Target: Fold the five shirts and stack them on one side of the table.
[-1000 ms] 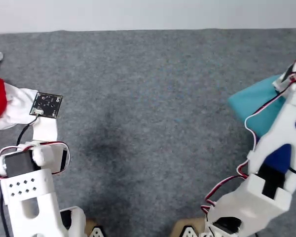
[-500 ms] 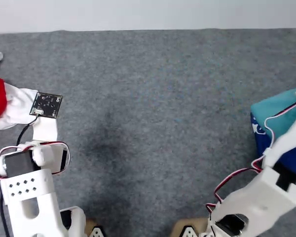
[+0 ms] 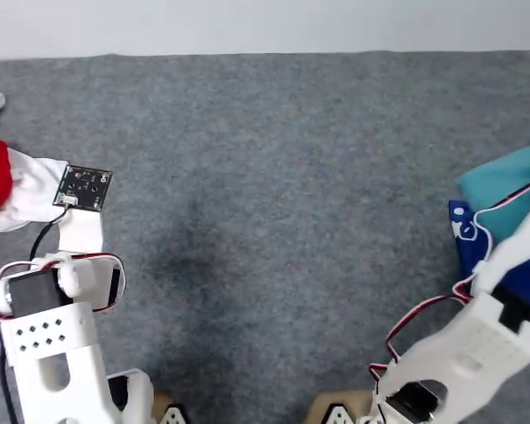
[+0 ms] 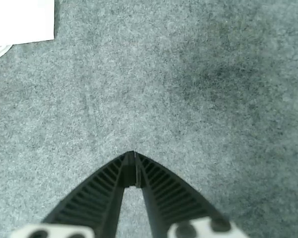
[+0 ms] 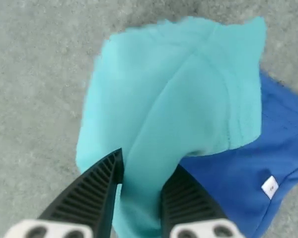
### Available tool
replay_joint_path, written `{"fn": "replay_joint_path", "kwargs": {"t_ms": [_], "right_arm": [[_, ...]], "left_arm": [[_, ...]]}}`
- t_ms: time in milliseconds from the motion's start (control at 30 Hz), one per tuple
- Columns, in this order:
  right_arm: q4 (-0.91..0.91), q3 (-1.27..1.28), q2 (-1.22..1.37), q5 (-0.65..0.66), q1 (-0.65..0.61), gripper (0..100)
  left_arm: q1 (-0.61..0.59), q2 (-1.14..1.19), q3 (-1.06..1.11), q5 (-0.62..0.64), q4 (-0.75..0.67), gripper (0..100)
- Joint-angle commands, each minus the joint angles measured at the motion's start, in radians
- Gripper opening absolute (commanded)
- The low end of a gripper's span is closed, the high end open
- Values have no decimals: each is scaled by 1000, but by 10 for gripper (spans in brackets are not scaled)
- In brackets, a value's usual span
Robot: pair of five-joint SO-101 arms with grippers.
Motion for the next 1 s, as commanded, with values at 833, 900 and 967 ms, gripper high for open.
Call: {"fn": "replay_joint_path", "kwargs": {"t_ms": [833, 900, 967], "right_arm": [[145, 21, 101, 87, 226, 9], [124, 21, 102, 120, 226, 9], [102, 21, 107, 126, 226, 9]], "left_arm": [[-2, -17, -2, -6, -11, 3], [-2, -17, -2, -6, -11, 3], [-2, -17, -2, -6, -11, 3]]}}
